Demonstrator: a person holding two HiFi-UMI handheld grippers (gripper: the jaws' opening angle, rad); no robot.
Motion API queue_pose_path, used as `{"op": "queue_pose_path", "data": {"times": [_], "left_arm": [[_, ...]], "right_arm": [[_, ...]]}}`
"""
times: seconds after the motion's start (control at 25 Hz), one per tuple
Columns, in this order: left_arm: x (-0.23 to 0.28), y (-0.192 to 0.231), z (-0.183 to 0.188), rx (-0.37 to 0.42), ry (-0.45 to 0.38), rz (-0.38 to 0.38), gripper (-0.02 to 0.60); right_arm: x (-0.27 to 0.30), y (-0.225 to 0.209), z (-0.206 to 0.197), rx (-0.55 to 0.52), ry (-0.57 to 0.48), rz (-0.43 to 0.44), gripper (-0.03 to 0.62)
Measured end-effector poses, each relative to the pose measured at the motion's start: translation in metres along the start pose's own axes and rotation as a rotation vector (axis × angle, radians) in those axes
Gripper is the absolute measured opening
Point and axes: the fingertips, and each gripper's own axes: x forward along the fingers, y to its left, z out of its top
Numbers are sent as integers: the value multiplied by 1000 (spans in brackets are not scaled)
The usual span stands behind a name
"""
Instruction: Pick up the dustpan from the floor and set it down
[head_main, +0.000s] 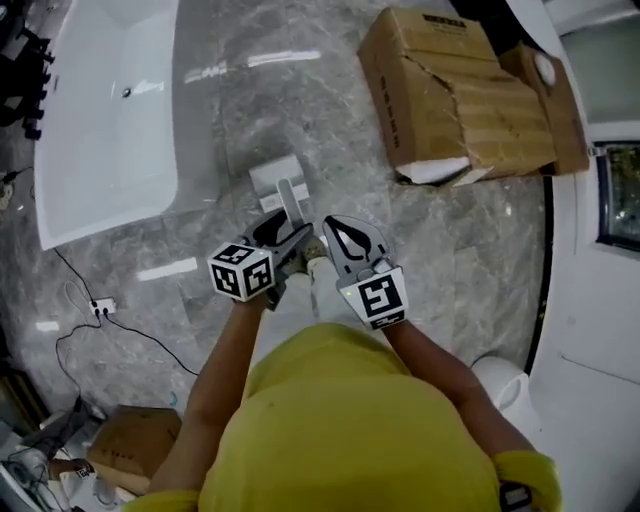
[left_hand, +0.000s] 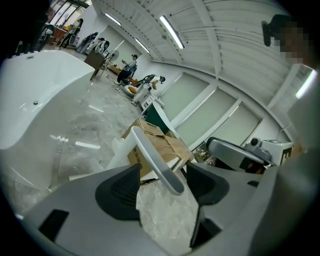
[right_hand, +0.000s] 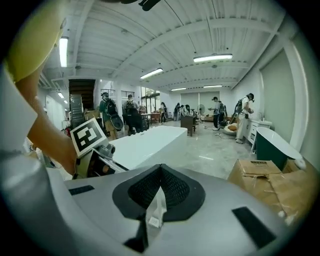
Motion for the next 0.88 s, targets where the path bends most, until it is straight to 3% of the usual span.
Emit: {"op": "queue_pose_path", "data": {"times": [0.24,0.48,0.56,0.72,0.88], "left_arm": [[16,1,-3,-52,5,-62,292],[31,-6,0,-58,-1,-115,194],[35,-8,1,-59,7,-116,189],[36,-12,0,-35,34,-105,186],[29,-34,4,32,67,-159,189]], "right_arm": [[0,-7,-5,6,18,-3,11],[-5,-20,-10,15,23,-23,11],[-7,-24,-12,21,21,-26,11],[-9,-27,-13,19,15,-19,11],[-10,-29,-10,20,5,-13,11]]}}
